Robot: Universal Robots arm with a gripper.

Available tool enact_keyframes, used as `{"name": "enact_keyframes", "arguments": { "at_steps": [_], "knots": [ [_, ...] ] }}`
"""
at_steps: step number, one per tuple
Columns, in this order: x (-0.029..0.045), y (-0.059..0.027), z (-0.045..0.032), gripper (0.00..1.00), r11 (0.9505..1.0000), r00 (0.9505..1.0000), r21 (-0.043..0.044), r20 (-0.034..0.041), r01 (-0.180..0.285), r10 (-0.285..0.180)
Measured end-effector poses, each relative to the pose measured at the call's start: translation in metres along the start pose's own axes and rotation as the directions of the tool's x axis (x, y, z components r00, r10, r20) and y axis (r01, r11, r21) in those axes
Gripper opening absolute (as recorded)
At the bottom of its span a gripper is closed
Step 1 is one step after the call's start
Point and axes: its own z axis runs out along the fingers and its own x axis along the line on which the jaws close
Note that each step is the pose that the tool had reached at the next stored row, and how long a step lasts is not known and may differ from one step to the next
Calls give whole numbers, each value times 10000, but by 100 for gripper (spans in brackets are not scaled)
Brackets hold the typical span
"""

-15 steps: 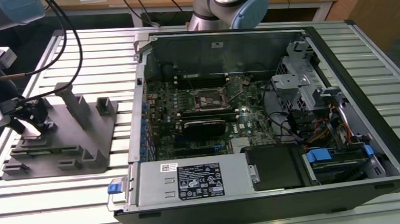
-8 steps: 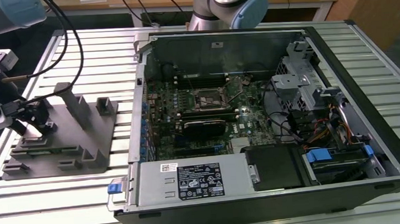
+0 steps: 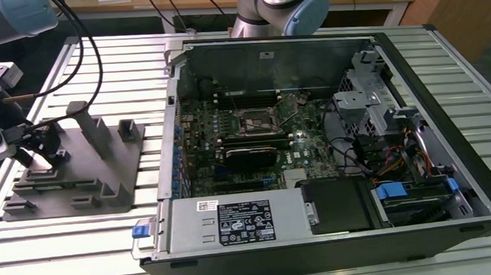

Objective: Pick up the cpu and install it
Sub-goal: 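Pick up the cpu and move it towards the insertion slot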

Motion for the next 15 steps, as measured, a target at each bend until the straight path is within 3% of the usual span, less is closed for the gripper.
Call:
{"name": "enact_keyframes", "arguments": {
  "at_steps": [15],
  "knots": [
    [-29, 2, 17, 54, 10000, 10000, -1, 2, 4, -4]
  ]
}}
